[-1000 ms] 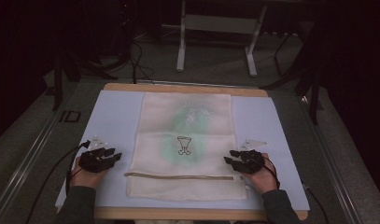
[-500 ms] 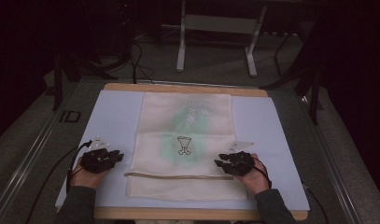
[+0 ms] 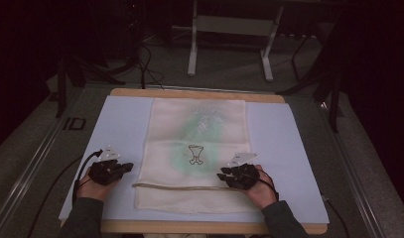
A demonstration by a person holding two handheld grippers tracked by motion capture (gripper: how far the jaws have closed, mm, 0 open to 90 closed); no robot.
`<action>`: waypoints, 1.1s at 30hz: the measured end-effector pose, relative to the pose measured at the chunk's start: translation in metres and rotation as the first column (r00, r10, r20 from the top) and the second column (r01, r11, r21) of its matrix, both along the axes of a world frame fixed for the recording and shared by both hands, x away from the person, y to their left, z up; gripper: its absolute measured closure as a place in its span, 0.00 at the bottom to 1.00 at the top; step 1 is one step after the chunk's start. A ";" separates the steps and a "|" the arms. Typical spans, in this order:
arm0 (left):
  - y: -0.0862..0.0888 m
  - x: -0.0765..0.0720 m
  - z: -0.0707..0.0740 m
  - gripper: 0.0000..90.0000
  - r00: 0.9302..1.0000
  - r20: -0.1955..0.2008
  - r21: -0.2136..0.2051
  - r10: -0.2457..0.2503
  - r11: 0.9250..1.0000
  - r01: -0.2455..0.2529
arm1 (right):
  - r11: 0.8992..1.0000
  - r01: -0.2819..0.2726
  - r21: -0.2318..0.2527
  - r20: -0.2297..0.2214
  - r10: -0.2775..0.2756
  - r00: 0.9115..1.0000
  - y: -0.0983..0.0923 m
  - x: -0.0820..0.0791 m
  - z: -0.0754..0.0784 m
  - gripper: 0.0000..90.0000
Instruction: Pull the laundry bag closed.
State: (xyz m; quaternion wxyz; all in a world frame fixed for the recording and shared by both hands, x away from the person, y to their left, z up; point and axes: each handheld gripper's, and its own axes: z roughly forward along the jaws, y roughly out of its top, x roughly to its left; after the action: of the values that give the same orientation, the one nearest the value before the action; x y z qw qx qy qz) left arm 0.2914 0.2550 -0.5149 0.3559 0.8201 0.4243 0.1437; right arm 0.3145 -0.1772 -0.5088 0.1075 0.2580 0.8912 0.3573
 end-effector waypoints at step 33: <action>-0.008 0.001 -0.005 1.00 0.995 -0.018 -0.002 -0.101 0.995 0.101 | 0.973 -0.228 -0.043 -0.016 0.228 0.974 0.073 -0.007 0.004 0.84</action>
State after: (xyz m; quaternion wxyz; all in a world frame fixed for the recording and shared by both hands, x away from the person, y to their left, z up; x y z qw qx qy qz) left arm 0.2926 0.2468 -0.5195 0.3594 0.8416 0.3854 0.1181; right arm 0.3075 -0.1047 -0.5045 0.0665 0.1534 0.9233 0.3457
